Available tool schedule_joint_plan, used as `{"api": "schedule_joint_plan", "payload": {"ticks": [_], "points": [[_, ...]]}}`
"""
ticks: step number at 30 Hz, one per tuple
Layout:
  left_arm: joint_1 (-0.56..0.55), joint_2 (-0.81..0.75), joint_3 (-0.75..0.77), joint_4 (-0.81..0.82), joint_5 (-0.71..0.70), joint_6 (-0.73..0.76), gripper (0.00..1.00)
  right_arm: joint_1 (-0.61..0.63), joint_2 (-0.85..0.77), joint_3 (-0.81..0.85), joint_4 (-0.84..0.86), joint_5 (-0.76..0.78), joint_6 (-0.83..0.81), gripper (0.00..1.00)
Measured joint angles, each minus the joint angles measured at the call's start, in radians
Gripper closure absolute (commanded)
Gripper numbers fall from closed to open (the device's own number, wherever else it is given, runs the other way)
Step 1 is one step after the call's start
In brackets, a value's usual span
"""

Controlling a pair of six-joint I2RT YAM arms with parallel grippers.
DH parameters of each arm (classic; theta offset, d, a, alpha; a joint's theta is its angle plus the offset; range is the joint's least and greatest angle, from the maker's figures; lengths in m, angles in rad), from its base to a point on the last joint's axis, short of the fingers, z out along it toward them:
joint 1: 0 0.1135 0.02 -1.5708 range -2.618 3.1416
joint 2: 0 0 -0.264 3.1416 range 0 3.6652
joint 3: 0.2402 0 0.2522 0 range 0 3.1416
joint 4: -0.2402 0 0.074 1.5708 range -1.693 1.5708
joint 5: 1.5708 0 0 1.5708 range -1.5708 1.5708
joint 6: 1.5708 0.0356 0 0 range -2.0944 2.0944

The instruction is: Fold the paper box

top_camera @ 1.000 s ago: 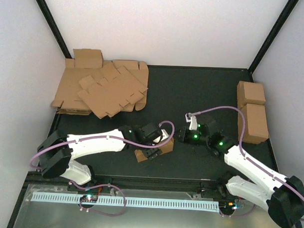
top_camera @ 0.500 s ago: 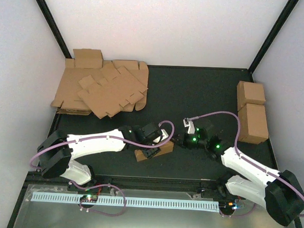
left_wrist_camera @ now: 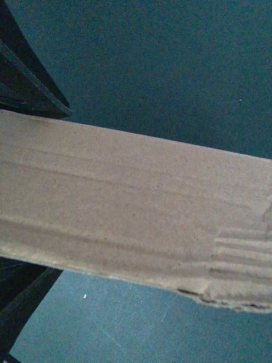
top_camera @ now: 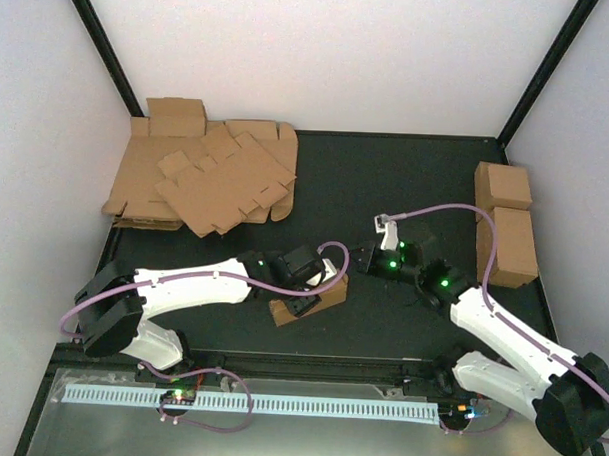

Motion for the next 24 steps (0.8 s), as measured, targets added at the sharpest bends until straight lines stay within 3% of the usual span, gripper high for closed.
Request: {"api": "schedule_joint_plan", "payload": {"ticks": [15,24], "points": [[0.000,0.000,-0.001,-0.007,0.000,0.000,0.41,-0.004,0.116,-0.135,0.122,-0.061,0.015,0.98],[-0.001,0.000,-0.001,-0.006,0.001,0.000,0.42,0.000,0.078,-0.113,0.042,-0.035,-0.032,0.98]]}}
